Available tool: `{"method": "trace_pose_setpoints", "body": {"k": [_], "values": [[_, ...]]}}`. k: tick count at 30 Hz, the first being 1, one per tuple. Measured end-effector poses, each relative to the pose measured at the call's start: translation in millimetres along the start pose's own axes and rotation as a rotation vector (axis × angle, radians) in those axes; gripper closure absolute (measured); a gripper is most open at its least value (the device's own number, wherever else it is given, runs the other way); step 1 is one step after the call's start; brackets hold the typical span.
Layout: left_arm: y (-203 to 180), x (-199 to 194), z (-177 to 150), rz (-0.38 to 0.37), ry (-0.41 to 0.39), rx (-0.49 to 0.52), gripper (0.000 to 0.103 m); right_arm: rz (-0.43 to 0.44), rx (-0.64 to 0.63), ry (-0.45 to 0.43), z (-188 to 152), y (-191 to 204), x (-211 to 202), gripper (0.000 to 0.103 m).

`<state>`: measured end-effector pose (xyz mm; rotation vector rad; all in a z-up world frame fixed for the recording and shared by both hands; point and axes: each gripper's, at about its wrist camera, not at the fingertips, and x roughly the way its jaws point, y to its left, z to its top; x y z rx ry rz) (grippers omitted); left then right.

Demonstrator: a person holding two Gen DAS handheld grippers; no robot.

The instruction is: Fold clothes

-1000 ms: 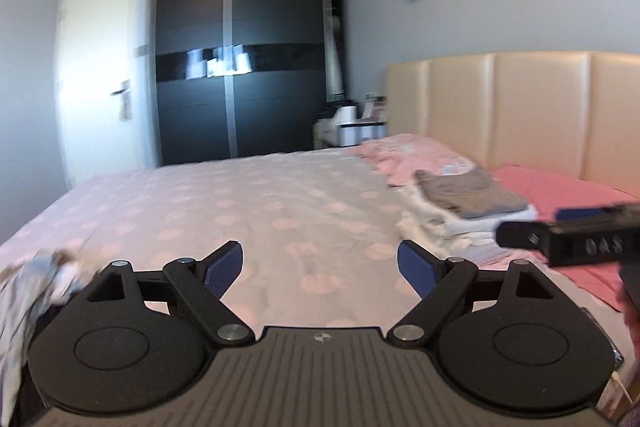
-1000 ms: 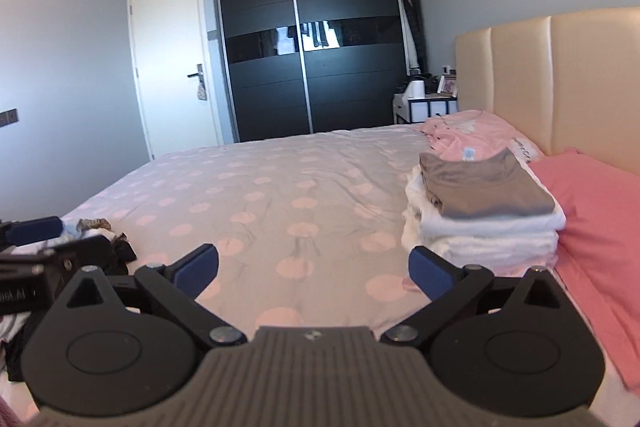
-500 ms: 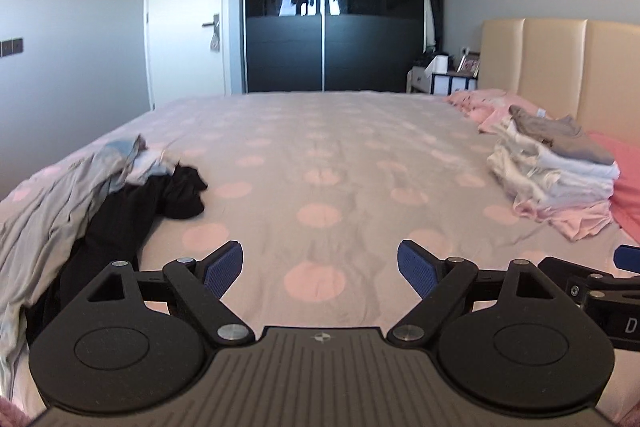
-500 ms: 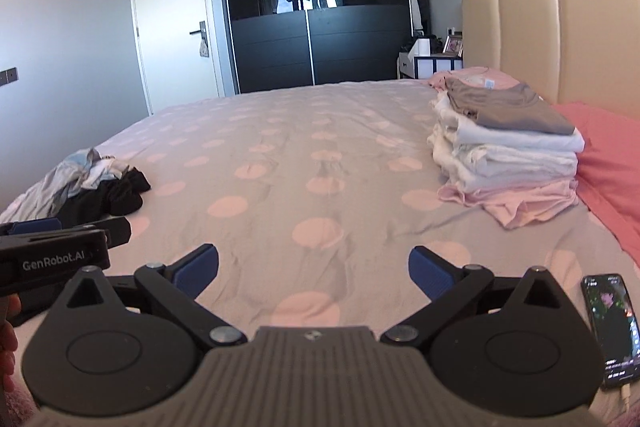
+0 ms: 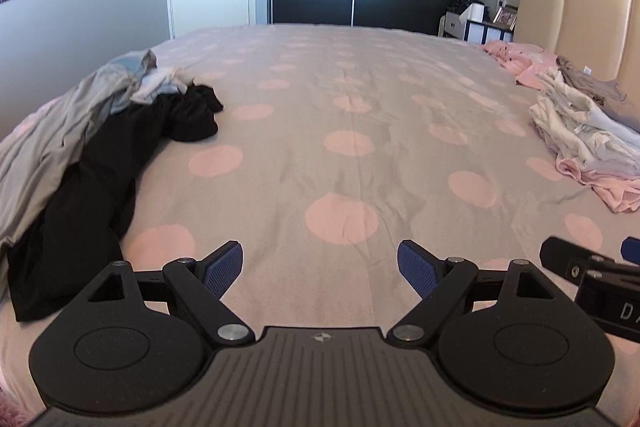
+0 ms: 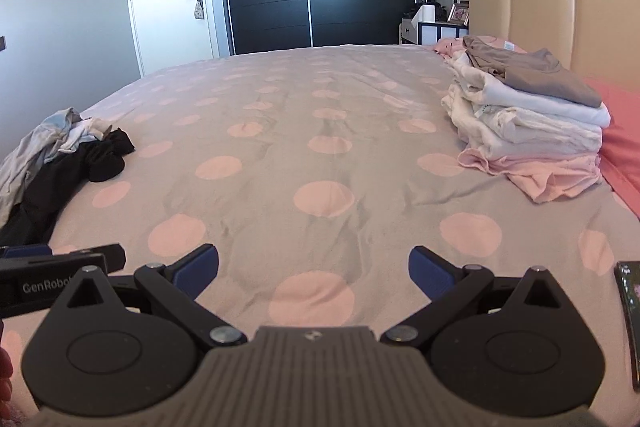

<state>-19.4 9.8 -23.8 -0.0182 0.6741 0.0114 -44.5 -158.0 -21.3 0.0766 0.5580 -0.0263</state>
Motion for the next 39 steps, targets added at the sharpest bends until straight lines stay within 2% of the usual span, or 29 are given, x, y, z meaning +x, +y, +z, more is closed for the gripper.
{"method": "trace_pose_setpoints", "body": {"k": [4, 10, 15, 19, 25, 39], "values": [[-1, 7, 0, 0.003, 0.024, -0.002, 0.018, -0.013, -0.037, 0.009, 1, 2, 9, 0.001], [-9, 9, 0, 0.008, 0.046, 0.039, 0.018, -0.016, -0.016, 0.022, 0, -2, 11, 0.001], [-7, 5, -1, -0.007, 0.060, 0.010, 0.018, -0.017, -0.003, 0.017, -1, -5, 7, 0.001], [-10, 3, -3, -0.012, 0.072, 0.026, 0.018, -0.013, -0.009, 0.007, 0, -4, 3, 0.001], [-17, 1, -2, -0.018, 0.070, 0.057, 0.018, -0.007, -0.015, -0.011, 2, -4, -3, 0.001], [-21, 0, -4, -0.025, 0.072, 0.060, 0.018, -0.011, -0.010, -0.006, 2, -3, -3, 0.001]]}}
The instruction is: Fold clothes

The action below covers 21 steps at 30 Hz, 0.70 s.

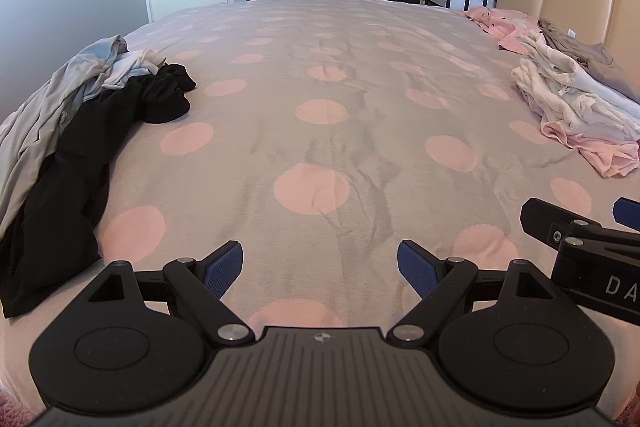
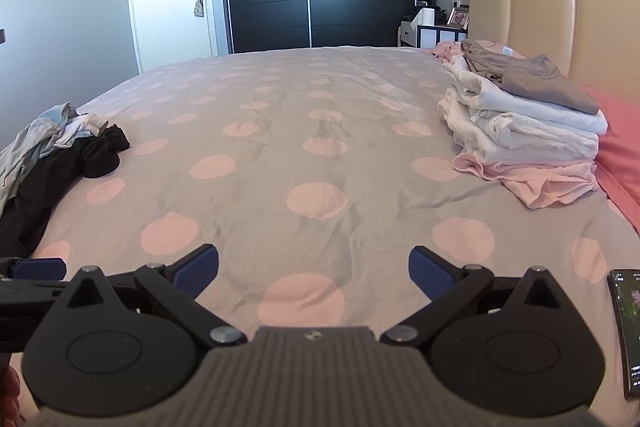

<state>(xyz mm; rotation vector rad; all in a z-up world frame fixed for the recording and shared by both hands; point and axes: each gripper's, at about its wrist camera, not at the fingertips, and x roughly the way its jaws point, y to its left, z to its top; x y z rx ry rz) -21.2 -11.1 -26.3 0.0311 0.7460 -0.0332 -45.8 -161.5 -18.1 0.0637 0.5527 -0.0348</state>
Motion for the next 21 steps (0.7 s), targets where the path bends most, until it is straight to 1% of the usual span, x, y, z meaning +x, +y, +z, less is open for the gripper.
{"method": "trace_pose_setpoints", "body": {"k": [12, 21], "values": [[-3.8, -2.3, -0.4, 0.016, -0.016, 0.008, 0.018, 0.003, 0.021, 0.011, 1.4, -3.9, 1.4, 0.001], [-4.2, -5.5, 1.0, 0.019, -0.026, 0.011, 0.018, 0.005, 0.018, -0.001, 1.1, -3.2, -2.4, 0.001]]}}
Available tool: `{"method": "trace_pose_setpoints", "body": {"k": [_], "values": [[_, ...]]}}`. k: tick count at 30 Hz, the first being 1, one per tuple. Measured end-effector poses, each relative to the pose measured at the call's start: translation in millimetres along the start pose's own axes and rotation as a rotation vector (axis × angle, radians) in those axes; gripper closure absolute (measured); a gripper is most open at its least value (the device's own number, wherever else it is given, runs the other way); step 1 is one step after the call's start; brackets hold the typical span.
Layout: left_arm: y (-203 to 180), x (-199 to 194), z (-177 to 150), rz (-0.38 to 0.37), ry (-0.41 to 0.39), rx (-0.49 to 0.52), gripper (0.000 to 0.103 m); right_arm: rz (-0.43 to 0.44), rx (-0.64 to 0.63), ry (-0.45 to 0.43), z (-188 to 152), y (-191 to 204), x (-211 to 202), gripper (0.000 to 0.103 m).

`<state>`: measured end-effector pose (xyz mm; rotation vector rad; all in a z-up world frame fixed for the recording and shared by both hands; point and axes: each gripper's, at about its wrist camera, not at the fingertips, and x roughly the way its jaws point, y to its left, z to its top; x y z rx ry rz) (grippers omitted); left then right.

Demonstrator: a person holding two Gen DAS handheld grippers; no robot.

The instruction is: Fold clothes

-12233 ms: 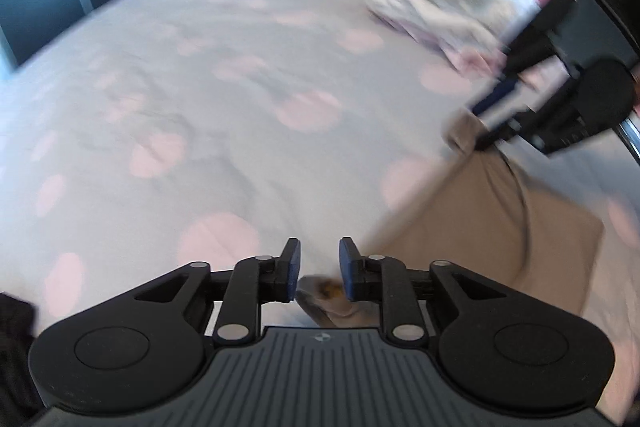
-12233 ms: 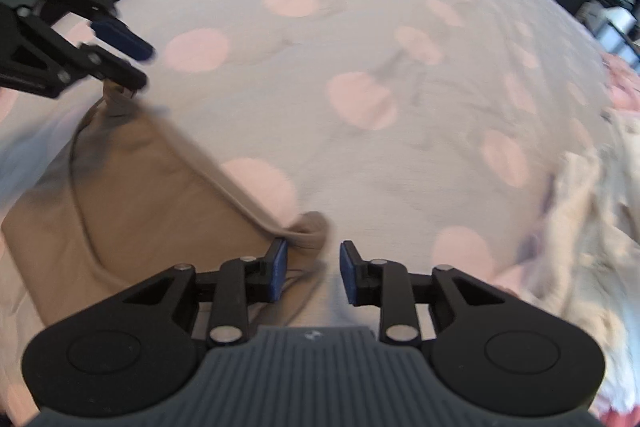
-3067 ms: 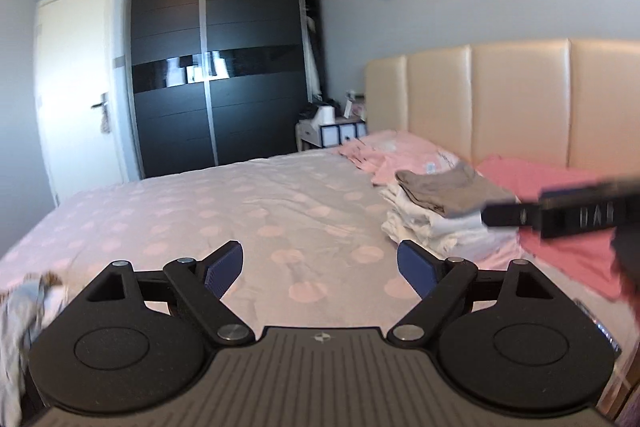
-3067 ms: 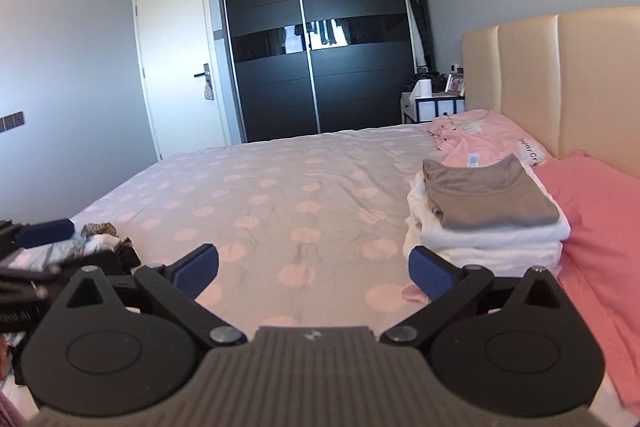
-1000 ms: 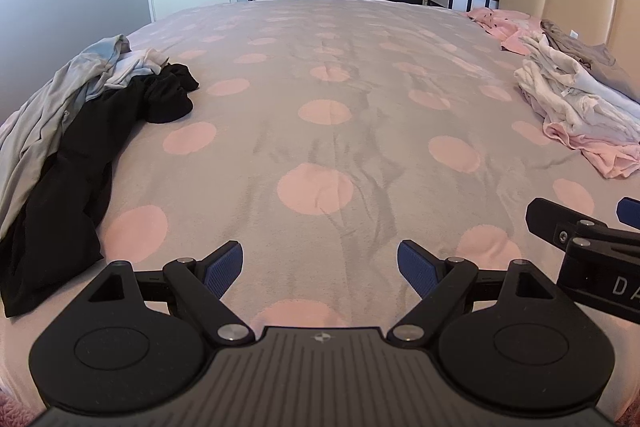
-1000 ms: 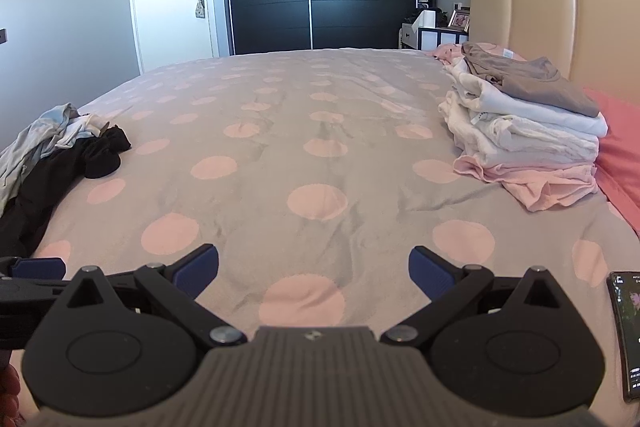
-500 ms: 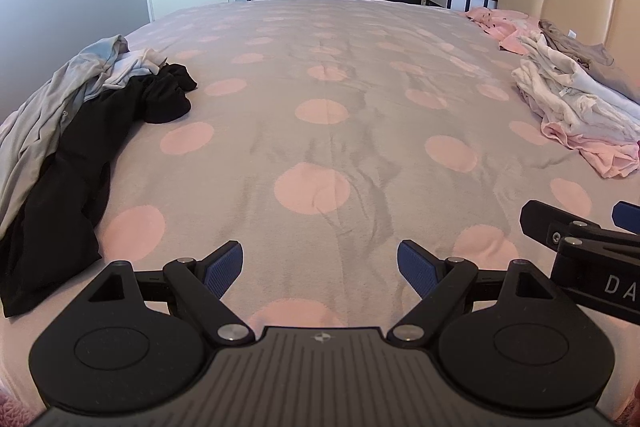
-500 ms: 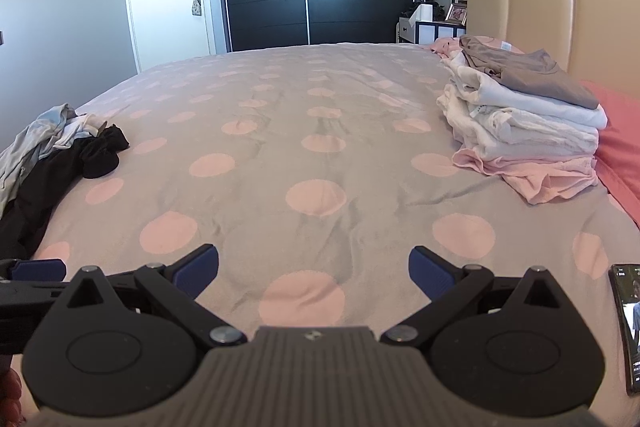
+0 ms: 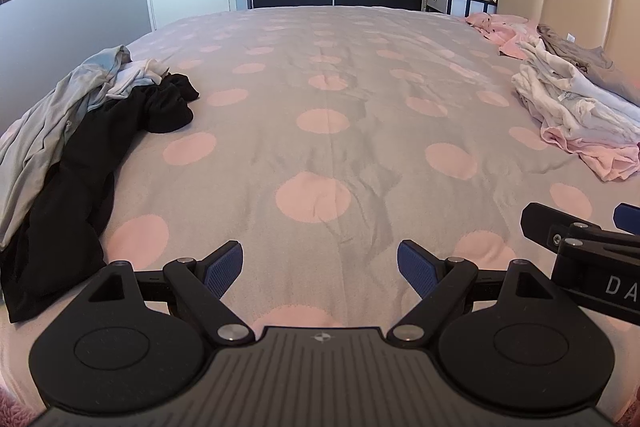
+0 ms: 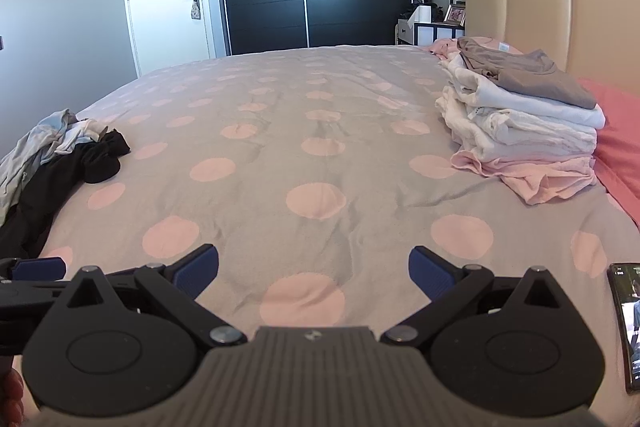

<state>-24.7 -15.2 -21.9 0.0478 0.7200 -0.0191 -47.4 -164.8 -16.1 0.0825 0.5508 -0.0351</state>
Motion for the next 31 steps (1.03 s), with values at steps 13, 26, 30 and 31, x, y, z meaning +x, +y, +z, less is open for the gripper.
{"method": "trace_pose_setpoints", "body": {"k": [13, 26, 30, 31], "values": [[-1.8, -3.6, 0.6, 0.010, -0.016, 0.009, 0.018, 0.002, 0.003, -0.011, 0.4, 0.2, -2.7, 0.001], [-2.9, -5.0, 1.1, 0.018, -0.026, 0.024, 0.018, 0.003, 0.010, -0.006, 1.1, -0.1, -2.6, 0.001], [-1.8, -5.5, 0.1, 0.015, -0.028, 0.023, 0.018, 0.007, 0.013, -0.004, 0.7, 0.2, -3.0, 0.001], [-1.5, -5.8, 0.2, 0.014, -0.029, 0.021, 0.018, 0.009, 0.016, -0.003, 0.8, 0.0, -3.0, 0.001]]}}
